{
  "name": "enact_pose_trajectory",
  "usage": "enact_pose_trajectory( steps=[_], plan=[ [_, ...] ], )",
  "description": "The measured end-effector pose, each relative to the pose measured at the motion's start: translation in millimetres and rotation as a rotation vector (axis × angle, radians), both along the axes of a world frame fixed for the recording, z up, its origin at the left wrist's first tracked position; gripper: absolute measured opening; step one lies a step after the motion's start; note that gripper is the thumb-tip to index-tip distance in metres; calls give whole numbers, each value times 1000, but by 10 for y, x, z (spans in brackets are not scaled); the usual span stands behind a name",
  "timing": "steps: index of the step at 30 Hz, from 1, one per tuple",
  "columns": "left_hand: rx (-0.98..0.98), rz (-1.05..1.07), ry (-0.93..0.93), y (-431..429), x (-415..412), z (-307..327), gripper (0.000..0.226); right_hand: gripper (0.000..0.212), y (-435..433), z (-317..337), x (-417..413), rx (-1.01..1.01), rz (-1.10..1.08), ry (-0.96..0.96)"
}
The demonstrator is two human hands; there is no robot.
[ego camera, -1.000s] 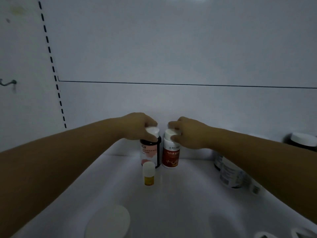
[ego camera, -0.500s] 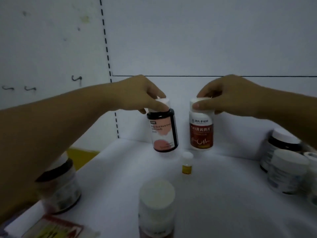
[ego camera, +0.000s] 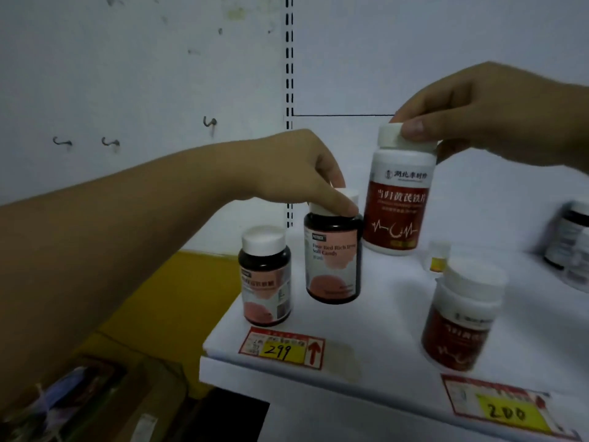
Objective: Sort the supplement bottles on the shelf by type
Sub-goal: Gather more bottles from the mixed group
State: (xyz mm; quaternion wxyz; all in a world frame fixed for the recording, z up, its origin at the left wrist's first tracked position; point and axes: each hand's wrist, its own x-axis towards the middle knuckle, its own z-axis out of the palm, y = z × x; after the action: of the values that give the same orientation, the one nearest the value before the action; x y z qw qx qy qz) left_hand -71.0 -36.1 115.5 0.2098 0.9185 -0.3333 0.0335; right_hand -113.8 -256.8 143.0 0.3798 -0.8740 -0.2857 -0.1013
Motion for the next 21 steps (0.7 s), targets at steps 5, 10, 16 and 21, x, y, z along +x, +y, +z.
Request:
enact_pose_trajectory(
  steps=[5,10,16,21],
  plan=[
    [114,-48,-12,35,16,-176,48,41,130,-40,-227,4,-52,0],
    [289,-59,-41,21,42,-265,56,43,-4,31,-501,15,-165,-2],
    [448,-39,64,1,70,-209,67,49,-351,22,-752,1,-287,-28],
    [94,-157,3,-298,-127,-23,61,51,-823,33,-923,90,-345,8]
  ],
)
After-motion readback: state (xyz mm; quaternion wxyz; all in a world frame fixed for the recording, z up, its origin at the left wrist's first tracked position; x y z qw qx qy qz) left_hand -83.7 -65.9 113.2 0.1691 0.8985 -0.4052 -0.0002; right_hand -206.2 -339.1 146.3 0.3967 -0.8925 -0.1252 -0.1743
